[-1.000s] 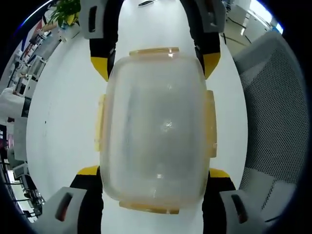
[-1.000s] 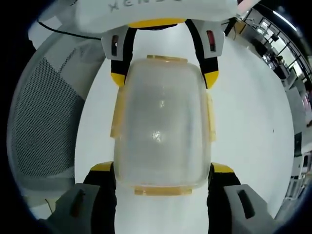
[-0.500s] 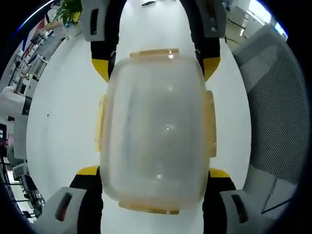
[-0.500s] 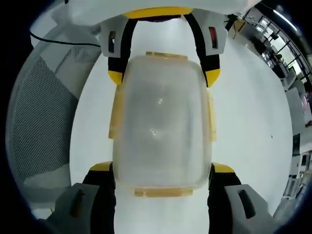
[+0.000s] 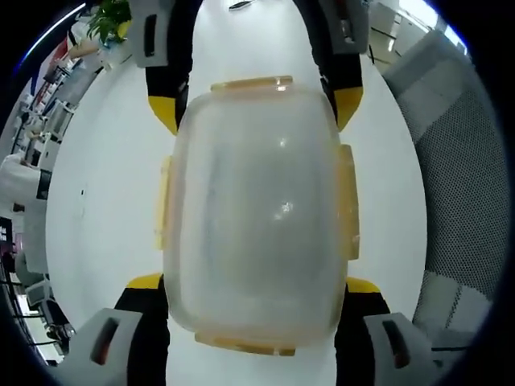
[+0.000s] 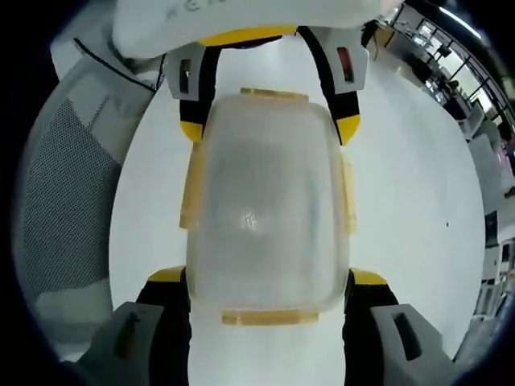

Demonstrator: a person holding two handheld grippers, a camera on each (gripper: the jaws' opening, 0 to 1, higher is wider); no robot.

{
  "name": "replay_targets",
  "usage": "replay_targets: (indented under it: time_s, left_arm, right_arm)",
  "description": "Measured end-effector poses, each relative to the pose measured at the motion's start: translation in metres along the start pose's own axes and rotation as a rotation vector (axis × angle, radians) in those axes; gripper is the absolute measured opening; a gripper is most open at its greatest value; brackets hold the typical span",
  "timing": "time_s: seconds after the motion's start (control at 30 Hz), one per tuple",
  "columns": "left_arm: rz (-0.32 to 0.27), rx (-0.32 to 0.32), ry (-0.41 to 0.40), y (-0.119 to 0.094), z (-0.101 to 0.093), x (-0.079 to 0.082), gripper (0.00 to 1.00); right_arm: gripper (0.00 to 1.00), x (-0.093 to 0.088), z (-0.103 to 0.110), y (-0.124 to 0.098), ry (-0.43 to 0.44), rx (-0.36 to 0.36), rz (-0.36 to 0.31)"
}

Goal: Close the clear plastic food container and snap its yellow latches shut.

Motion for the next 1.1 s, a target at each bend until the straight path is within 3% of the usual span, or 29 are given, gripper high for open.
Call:
replay_targets:
  time_s: [0.6, 1.1]
  left_arm:
    - [-0.035, 0.006, 0.002, 0.009, 0.045, -0.004, 0.83]
    - [-0.037, 0.005, 0.005, 0.011, 0.058, -0.003, 0.83]
  right_arm:
    - [0.76, 0.004, -0.044, 0.004, 0.022, -0.008, 0.008]
    - [0.77, 0.002, -0.059, 0.007, 0.046, 0.025, 0.025]
Point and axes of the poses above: the point that each gripper's makers call its tool centre point, and the gripper's own axes: y roughly forward along the fingers, z roughly to its left, x roughly out of its top, the point moved 2 cm from there along -y, roughly backward along the fingers, and after that the axes turned 8 degrees about z, right-handed, at the moved point
